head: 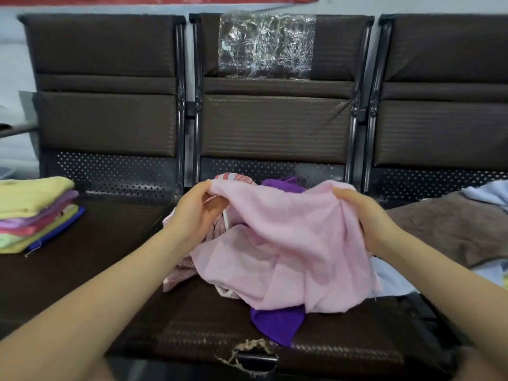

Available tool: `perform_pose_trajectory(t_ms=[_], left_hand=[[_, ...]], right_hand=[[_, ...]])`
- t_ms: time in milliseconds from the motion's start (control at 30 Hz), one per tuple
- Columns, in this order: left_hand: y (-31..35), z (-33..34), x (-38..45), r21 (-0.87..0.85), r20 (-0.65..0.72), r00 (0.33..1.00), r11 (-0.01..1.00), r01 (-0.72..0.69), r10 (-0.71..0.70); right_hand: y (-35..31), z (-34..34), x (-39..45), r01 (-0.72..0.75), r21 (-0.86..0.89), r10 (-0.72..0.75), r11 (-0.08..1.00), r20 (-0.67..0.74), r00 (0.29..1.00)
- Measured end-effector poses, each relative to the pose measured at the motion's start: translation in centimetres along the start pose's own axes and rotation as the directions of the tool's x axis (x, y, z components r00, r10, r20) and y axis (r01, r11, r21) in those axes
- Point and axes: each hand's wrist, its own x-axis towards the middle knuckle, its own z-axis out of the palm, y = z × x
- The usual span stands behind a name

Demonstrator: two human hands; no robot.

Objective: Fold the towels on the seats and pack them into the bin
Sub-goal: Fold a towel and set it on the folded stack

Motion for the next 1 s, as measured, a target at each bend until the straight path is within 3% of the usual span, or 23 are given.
perform_pose_trajectory(t_ms=[167,233,333,500,633,800,867,1000], left_hand=[[0.1,-2.5,0.4,0.030,-0.101,0.993,0.998,0.059,-0.055],[-0.3,-3.4,0.2,0.159,-0.110,0.987,0.978,0.134,-0.118],[-1.7,-5.1,-0.1,0.421,-0.168,0.960,0.864,0.277,-0.226],[-2.0,-6.6,-0.6,0.617,-0.121,0.968,0.746,0.248,-0.222],[-2.1,-7.2,-0.9,0.668,-0.108,0.974,0.711,0.219,-0.199],[-1.4,-7.5,-2.7,0.759,-0.230,0.973,0.630,0.161,0.028],[-1.4,-6.9,-4.2,0.788,-0.214,0.976,0.585,0.189,-0.027],[-3.7,-4.9,-6.5,0.809,-0.175,0.953,0.515,0.283,-0.249]], right_hand=[[1.6,-0.7,-1.3,-0.147,-0.378,0.238,0.914,0.208,0.949],[2.4,-0.6,-1.4,-0.140,-0.543,0.323,0.828,0.259,0.910],[2.9,0.1,-1.3,-0.115,-0.663,0.353,0.740,0.237,0.905],[3.0,0.9,-0.5,-0.103,-0.643,0.258,0.759,0.152,0.954],[3.2,1.3,-0.2,-0.061,-0.659,0.160,0.749,0.091,0.983],[3.5,2.8,1.0,0.029,-0.675,0.012,0.737,0.057,0.998],[3.8,3.9,1.8,0.037,-0.630,-0.020,0.776,0.035,0.999],[4.6,5.2,2.4,-0.067,-0.444,0.092,0.893,0.035,0.995]])
